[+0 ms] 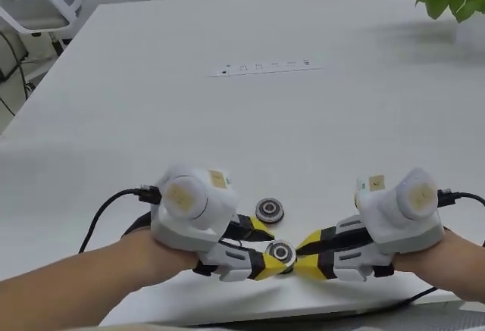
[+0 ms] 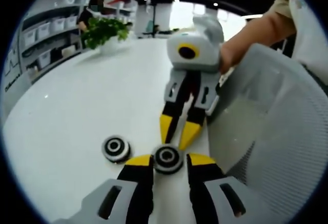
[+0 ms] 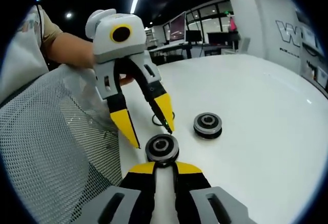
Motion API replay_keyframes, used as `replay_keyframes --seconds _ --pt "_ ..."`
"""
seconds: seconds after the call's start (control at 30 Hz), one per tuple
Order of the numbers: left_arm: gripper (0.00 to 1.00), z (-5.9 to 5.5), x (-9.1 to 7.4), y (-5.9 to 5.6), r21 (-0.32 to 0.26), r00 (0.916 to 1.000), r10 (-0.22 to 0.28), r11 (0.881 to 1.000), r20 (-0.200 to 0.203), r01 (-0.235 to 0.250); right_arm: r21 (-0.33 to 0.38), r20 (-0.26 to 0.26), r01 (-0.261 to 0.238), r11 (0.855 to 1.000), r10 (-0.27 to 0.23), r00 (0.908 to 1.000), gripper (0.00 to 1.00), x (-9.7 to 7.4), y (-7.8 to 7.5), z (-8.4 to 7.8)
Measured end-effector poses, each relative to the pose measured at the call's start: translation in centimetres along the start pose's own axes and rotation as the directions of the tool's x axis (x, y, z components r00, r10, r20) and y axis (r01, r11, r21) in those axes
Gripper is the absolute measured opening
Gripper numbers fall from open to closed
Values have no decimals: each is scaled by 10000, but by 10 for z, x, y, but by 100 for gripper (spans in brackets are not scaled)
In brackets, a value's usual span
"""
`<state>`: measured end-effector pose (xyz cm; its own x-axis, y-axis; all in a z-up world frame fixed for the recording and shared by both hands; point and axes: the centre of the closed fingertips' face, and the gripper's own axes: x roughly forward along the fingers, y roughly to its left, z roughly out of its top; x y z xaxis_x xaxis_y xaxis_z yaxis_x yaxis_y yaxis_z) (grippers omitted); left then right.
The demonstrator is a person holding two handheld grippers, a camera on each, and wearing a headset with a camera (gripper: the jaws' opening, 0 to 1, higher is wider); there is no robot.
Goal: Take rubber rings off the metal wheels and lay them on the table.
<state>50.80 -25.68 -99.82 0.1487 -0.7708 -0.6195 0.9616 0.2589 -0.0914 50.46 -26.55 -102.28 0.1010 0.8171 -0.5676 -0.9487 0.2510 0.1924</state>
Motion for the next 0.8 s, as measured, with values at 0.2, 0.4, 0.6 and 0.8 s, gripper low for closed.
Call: replay_keyframes --seconds 0.2,0.4,0.6,0.8 --pt "18 -3 3 0 274 9998 167 9995 -139 -163 69 116 63 10000 -63 9999 9 1 -2 0" --pt "14 -3 4 4 329 9988 481 9983 -110 -478 126 163 92 9999 -94 9998 8 2 -1 2" --pt "14 -3 4 4 574 9964 851 9948 -58 -846 388 55 134 9992 -136 9999 3 2 -2 1" --pt "13 -4 3 4 613 9963 859 9944 9 -858 678 36 194 9975 -197 9998 0 1 -2 1"
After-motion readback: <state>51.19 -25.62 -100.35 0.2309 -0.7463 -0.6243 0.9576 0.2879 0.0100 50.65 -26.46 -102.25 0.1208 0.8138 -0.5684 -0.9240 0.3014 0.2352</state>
